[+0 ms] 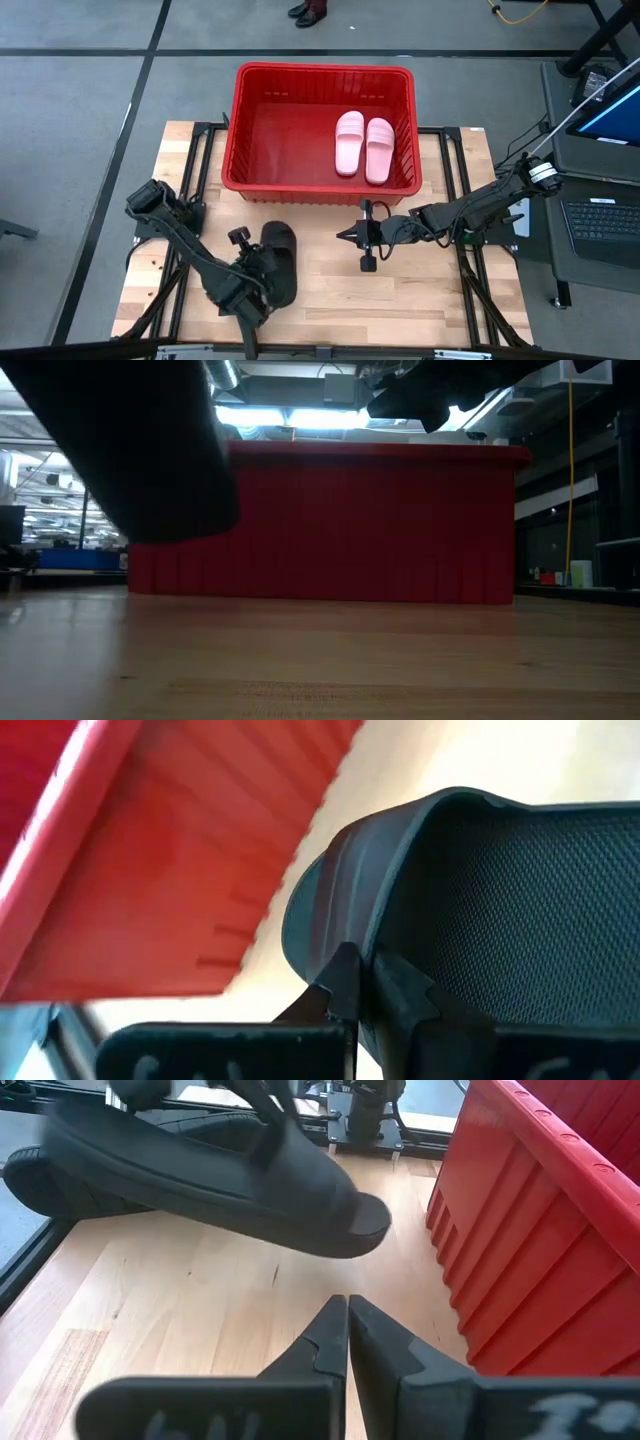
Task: Pick and place slides into bin
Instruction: Put the top black slide into the red container
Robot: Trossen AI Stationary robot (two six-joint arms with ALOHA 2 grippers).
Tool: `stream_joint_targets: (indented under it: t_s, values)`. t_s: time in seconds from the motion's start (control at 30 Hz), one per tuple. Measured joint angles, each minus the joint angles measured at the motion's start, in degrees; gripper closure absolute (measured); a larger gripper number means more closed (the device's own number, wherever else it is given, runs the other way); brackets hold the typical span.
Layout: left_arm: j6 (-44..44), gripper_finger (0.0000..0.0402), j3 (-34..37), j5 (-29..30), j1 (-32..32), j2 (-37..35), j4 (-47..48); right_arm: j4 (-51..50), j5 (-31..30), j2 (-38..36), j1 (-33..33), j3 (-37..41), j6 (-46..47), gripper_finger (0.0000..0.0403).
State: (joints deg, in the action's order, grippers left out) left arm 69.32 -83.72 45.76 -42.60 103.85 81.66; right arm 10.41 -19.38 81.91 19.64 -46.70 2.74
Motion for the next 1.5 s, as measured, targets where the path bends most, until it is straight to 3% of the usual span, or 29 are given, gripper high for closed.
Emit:
stream_joint_targets:
  t_s: [0.6, 0.73, 1.03, 1.27, 1.5]
  values:
    - [-10.36, 0.0396, -7.78, 26.09, -6.25, 0.0, -4.3, 0.02, 0.0, 0.0, -0.01, 0.0, -0.09, 0.0386]
    - [-12.99, 0.0396, -8.72, 29.27, -5.94, 0.0, -2.87, 0.24, -0.02, 0.0, -0.01, 0.0, -1.32, 0.0386]
    - [-12.57, 0.0397, -11.03, 31.45, -1.18, -6.15, 8.28, 2.28, -0.56, -3.76, 0.0, 0.0, -4.91, 0.0386]
    - [-22.21, 0.0397, -10.93, 32.68, 4.03, -13.83, 8.4, -0.07, -9.43, -7.64, -0.75, -0.02, -9.56, 0.0386]
    - [-20.22, 0.0397, -1.97, 37.07, 14.26, -19.61, 8.33, -0.02, -11.47, -9.6, -8.65, -0.02, -15.83, 0.0398]
